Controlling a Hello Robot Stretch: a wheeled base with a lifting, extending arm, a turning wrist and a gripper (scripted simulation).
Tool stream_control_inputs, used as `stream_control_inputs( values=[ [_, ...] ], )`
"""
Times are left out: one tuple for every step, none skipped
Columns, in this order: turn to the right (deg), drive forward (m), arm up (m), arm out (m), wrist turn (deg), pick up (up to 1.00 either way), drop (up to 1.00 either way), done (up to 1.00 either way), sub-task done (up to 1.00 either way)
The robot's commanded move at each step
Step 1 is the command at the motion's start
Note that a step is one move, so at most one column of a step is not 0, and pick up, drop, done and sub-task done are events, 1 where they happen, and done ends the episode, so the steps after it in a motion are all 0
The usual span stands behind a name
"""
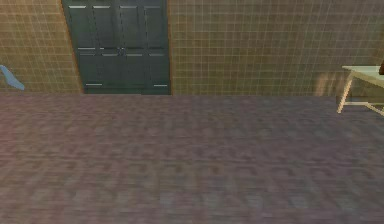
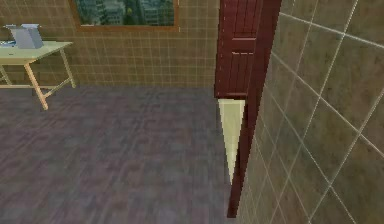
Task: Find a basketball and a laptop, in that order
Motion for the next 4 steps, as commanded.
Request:
stream_control_inputs(
  values=[
    [0.0, 0.25, 0.0, 0.0, 0.0, 0.0, 0.0, 0.0, 0.0],
    [-45.0, 0.0, 0.0, 0.0, 0.0, 0.0, 0.0, 0.0, 0.0],
    [-39.0, 0.0, 0.0, 0.0, 0.0, 0.0, 0.0, 0.0, 0.0],
    [0.0, 0.65, 0.0, 0.0, 0.0, 0.0, 0.0, 0.0, 0.0]
  ],
)
